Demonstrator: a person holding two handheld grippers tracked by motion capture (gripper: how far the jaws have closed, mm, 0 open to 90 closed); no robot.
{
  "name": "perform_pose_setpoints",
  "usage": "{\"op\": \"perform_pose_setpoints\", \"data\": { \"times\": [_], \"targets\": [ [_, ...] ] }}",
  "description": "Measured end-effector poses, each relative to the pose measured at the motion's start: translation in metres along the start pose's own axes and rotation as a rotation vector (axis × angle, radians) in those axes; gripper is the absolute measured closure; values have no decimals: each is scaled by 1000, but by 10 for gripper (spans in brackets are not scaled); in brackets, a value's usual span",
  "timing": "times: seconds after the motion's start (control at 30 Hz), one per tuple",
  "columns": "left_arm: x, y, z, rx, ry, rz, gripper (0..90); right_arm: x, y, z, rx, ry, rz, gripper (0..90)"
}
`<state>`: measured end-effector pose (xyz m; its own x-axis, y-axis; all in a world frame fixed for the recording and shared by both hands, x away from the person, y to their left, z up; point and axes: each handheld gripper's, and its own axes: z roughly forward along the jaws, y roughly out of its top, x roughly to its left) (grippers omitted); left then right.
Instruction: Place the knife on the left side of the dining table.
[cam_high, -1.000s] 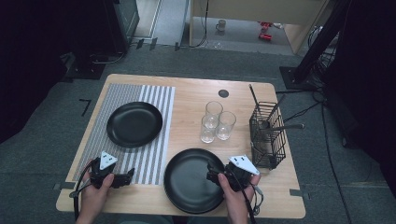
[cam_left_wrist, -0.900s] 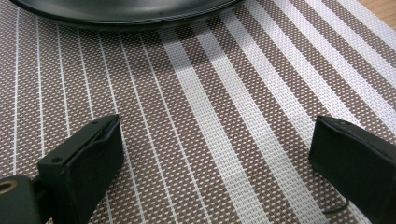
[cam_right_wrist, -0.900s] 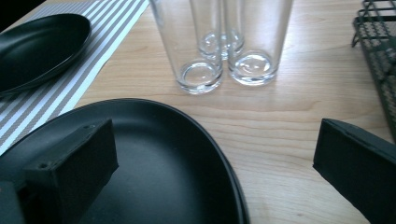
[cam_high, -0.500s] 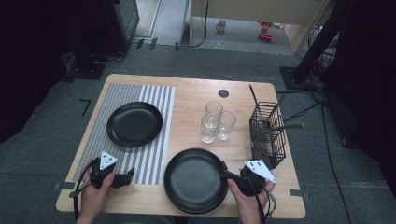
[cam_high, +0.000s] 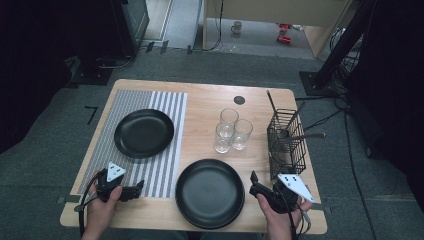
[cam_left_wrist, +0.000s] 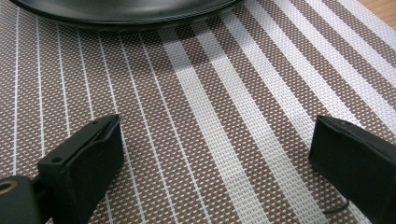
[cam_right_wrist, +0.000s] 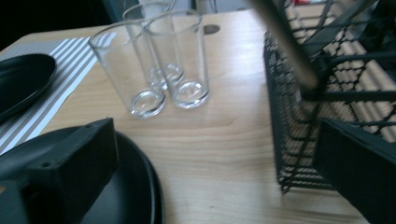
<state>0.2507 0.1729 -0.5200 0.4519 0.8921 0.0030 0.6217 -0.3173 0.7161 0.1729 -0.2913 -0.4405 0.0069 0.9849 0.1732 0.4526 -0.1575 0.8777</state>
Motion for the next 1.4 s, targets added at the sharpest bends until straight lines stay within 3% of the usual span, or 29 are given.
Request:
{"op": "perform_pose_setpoints", "data": {
  "times": [0.2,0.63,0.87,1.0,1.4],
  "targets": [
    [0,0,0,0,0,0,33,-5,6,-5,-25,-31,-25,81],
    [0,0,0,0,0,0,33,-10,22,-11,-103,-50,-88,407],
    [0,0,0,0,0,0,33,-11,27,-10,-121,-53,-127,466],
    [0,0,0,0,0,0,33,-10,29,-7,-122,-65,-175,518],
    [0,0,0,0,0,0,33,-9,27,1,-130,-67,-231,636]
  ]
}}
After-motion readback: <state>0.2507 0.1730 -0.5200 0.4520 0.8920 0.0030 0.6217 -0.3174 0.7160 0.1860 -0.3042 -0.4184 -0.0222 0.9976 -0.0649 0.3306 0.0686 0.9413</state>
